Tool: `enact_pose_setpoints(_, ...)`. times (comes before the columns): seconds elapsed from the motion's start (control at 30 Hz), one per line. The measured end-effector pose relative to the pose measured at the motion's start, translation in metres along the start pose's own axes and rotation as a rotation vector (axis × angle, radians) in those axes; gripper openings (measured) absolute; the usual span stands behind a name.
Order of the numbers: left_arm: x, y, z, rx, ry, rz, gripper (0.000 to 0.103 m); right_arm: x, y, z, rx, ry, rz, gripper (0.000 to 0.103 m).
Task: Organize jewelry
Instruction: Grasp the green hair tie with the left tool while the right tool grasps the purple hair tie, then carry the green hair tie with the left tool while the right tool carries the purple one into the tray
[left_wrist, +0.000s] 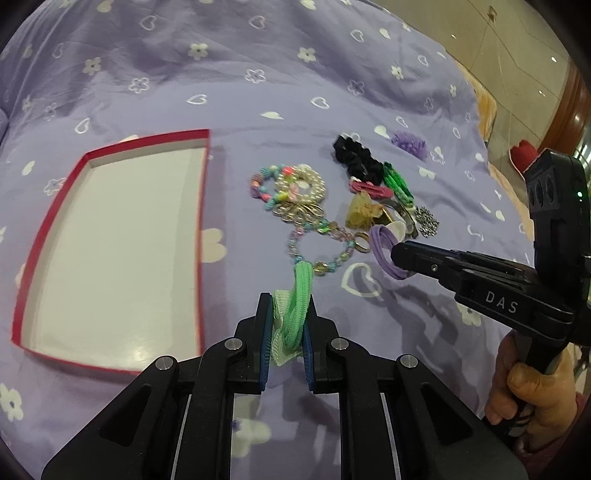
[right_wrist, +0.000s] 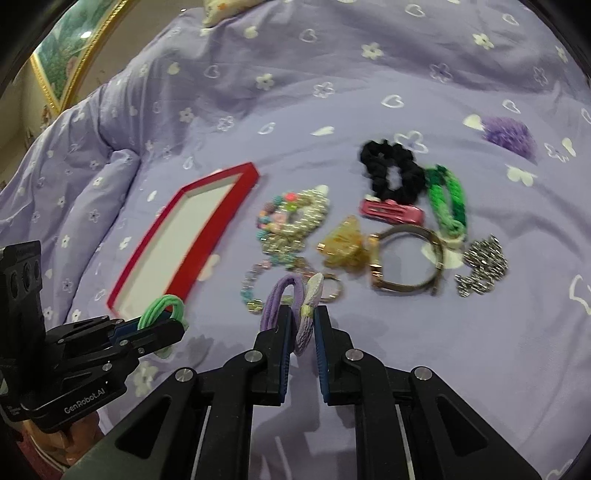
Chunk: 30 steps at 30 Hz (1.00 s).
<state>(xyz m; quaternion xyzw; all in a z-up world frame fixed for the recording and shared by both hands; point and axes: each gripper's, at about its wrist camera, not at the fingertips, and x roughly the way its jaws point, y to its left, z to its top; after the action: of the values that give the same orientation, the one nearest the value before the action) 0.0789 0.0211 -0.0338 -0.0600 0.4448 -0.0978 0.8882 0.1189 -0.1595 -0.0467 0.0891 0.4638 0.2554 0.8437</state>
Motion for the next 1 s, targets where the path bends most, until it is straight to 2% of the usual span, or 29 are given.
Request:
enact_pose_setpoints(0.27, -0.023, 0.034, -0.004, -0.064, -0.045, 0.044, 0.013, 0.006, 0.037, 0.006, -0.059, 0.007, 0.043, 0.012)
enact_pose_setpoints(0.57, -0.036, 0.080, -0.010, -0.132, -0.056, 0.107, 0.013, 0.024, 0.085, 0.013, -0.133, 0.034, 0.116, 0.012)
enact_pose_setpoints(0.8, -0.038, 0.128, -0.008, -0.188, -0.045, 0.172, 0.013, 0.047, 0.133, 0.019, -0.202, 0.067, 0.192, 0.012)
enact_pose_setpoints(1.0, -0.033, 0.158, -0.005, -0.218, -0.023, 0.188, 0.013, 0.070, 0.166, 0.023, -0.263, 0.103, 0.221, 0.012)
